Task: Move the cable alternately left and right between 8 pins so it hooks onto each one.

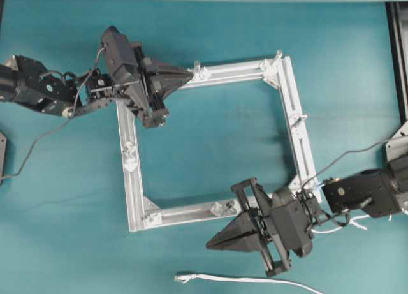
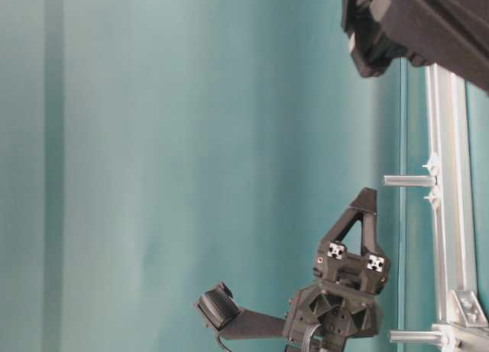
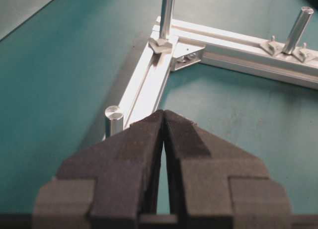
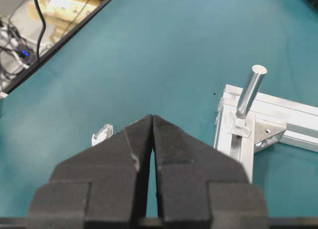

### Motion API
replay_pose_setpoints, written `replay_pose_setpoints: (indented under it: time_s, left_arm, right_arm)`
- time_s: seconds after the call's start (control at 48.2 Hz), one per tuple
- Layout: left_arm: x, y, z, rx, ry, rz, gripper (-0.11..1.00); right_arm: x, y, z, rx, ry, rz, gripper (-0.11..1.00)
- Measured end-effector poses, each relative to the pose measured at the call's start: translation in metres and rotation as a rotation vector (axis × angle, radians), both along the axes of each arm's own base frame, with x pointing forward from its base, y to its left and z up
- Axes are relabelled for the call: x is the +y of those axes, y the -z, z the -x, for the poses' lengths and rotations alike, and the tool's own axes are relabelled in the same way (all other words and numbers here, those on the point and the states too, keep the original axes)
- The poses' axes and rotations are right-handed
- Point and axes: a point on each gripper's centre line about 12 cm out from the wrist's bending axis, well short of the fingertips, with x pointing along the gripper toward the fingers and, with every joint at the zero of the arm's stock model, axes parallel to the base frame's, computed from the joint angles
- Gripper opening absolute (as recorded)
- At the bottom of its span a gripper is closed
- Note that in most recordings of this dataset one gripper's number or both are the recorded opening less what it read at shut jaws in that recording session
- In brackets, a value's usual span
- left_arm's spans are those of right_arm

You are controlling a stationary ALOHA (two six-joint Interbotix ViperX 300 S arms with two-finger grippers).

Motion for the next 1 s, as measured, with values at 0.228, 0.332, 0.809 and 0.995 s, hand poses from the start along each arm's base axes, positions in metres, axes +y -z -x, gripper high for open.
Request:
replay_pose_setpoints:
  time_s: [0.228, 0.332, 0.809, 0.995]
  left_arm:
    - [-0.010, -0.059, 0.007, -0.031, 0.045, -0.018, 0.00]
    - [-0.017, -0.078, 0.017, -0.003, 0.061, -0.005, 0.00]
    - [-0.072, -0.073, 0.071, 0.138, 0.201, 0.041, 0.05]
    - [-0.077, -0.075, 0.091, 0.157, 0.209, 0.048, 0.30]
  right_arm:
    - [0.013, -0.013, -0.014, 0.086, -0.011, 0.029, 0.01]
    - [0.022, -0.021, -0.021, 0.168, -0.011, 0.049, 0.01]
    - [0.046, 0.003, -0.032, 0.540, 0.102, -0.074, 0.01]
    - [0.056, 0.005, -0.046, 0.539, 0.085, -0.050, 0.02]
